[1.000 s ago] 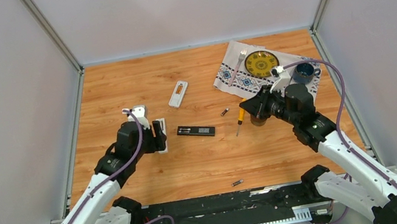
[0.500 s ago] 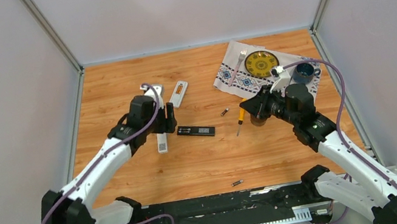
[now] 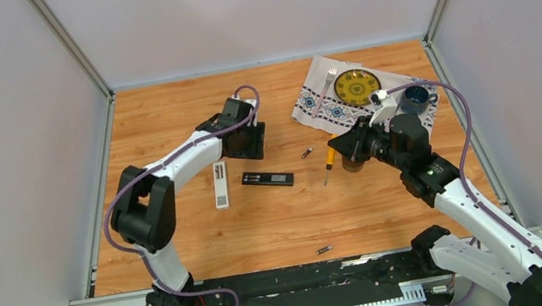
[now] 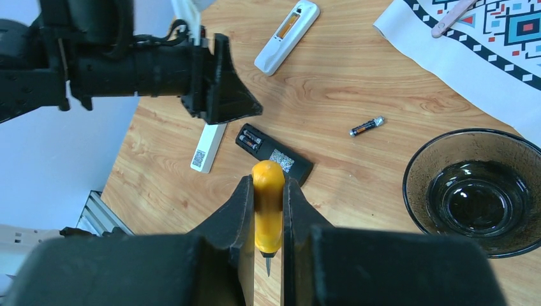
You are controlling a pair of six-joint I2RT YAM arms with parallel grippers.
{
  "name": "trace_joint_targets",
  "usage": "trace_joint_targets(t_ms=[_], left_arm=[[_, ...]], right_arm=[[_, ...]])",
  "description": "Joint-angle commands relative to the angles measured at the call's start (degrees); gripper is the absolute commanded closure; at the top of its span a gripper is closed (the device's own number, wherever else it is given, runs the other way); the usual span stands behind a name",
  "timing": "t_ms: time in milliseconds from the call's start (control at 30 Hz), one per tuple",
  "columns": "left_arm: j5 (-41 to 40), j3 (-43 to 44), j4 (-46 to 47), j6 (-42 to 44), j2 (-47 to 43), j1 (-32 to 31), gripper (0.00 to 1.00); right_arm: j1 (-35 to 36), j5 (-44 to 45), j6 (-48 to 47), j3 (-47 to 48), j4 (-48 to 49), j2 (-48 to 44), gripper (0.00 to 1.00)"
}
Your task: Unload the batteries from the remote control
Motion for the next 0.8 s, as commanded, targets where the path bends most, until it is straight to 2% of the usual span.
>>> trace_joint_targets(t_ms=[0,167,333,767], left_arm=[[-3.15,6.96,-6.68,-2.23,5.75,-2.54,0.38],[-2.71,8.81,-7.03,-2.41,10.40,-4.31,0.38],[-2.63,7.50,-7.56,-2.50,10.94,-5.98,0.39],[-1.31,-11.04,-1.15,-8.47,2.07,-8.96,0.38]], right_arm=[[-0.35,-0.33,-1.14,0.12,1.45,-0.68,1.00],[-0.44,-0.33,-1.23,0.03,1.36,-1.12,1.00],[-0.53,-0.33,-1.32,-0.06,1.10,-1.21,1.00],[-0.53,-0.50,-0.44,-1.20,2.32,-1.12,1.00]])
